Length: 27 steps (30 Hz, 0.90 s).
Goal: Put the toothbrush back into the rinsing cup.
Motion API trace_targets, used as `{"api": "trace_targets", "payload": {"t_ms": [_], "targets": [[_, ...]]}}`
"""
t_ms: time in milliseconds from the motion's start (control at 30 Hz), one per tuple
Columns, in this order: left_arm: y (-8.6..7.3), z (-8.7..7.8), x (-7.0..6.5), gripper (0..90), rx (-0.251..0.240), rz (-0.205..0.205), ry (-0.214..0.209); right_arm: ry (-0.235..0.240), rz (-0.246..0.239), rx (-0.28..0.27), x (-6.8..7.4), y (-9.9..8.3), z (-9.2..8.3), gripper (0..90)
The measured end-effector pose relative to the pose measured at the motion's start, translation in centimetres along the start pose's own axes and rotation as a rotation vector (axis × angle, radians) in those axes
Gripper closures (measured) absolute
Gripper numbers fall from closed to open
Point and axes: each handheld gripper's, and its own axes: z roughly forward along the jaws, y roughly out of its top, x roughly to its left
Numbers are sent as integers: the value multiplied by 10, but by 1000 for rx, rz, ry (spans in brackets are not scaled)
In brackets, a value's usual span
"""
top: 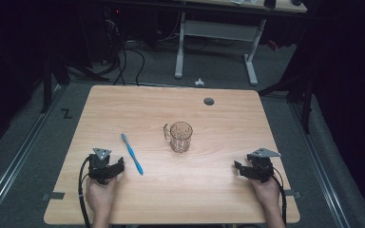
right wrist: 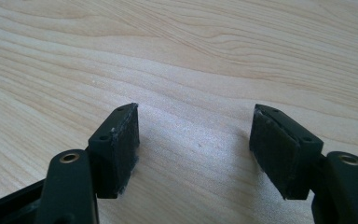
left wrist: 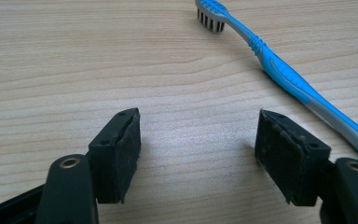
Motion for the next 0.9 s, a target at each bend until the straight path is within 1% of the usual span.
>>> {"api": "trace_targets", "payload": {"t_ms": [900], "targets": [[0,0,-1,308,2,1,-3,0,1,0,0,0,0,335]]}}
